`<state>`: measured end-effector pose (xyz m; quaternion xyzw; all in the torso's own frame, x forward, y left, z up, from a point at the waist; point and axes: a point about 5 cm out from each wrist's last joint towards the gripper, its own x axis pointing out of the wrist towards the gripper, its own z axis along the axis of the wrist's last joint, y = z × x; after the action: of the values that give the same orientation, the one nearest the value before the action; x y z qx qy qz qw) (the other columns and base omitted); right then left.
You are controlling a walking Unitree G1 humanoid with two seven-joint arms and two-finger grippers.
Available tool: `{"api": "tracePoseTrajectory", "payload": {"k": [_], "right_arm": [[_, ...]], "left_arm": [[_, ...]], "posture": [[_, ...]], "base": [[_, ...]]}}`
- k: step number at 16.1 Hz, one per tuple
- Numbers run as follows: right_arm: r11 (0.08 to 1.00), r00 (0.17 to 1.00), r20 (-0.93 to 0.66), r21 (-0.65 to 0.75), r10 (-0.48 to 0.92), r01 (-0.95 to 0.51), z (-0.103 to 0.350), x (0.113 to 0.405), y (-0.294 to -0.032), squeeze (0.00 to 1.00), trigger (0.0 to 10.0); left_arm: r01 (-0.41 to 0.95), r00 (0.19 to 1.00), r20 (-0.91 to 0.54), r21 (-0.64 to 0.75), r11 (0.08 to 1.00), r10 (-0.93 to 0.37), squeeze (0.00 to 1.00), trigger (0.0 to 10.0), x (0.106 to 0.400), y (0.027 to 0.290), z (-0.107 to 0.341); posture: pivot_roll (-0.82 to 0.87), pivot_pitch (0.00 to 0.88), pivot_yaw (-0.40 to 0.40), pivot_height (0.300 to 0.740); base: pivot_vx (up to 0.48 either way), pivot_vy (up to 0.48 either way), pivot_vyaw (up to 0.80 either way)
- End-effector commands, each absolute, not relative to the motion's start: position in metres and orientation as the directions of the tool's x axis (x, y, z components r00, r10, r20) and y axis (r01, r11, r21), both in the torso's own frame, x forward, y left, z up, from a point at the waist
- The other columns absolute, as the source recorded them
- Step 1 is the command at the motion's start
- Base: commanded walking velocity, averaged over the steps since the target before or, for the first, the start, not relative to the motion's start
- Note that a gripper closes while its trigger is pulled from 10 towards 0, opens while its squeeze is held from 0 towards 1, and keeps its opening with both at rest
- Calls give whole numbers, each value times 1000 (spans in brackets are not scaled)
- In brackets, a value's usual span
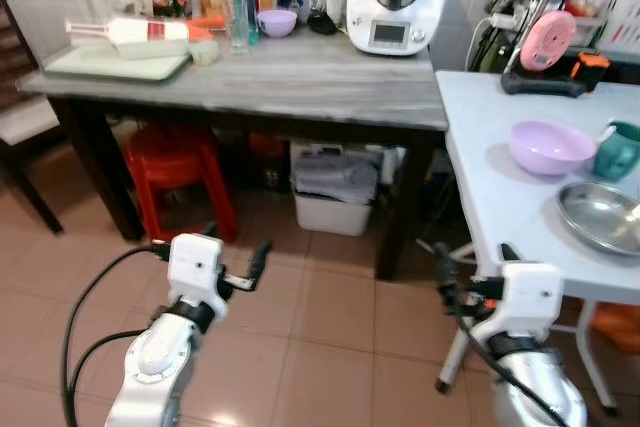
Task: Setting the table
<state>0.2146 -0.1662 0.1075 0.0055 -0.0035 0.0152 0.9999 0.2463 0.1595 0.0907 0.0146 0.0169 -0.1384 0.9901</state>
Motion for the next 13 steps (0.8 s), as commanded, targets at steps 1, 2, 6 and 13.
{"api": "tracePoseTrajectory", "payload": {"k": [1,2,6,13], "right_arm": [[1000,1000,12,6,28,-28,110,217,-168,0,10000],[999,999,7,12,32,-32,109,217,-168,0,10000],[999,999,3,20,34,-34,107,217,-167,0,10000],[999,1000,3,22,31,-31,106,218,-167,0,10000]], "left_arm": [[281,959,-22,23,959,-281,0,10000,248,158,95],[283,959,-22,24,959,-282,0,10000,248,158,95],[281,959,-27,26,959,-280,0,10000,248,160,94],[292,956,-26,24,956,-291,0,10000,250,158,96]], "posture": [[53,0,-4,740],[55,0,-4,740],[59,0,-4,740],[58,0,7,740]], "base": [[0,-390,0],[0,-394,0],[0,-393,0],[0,-393,0]]}}
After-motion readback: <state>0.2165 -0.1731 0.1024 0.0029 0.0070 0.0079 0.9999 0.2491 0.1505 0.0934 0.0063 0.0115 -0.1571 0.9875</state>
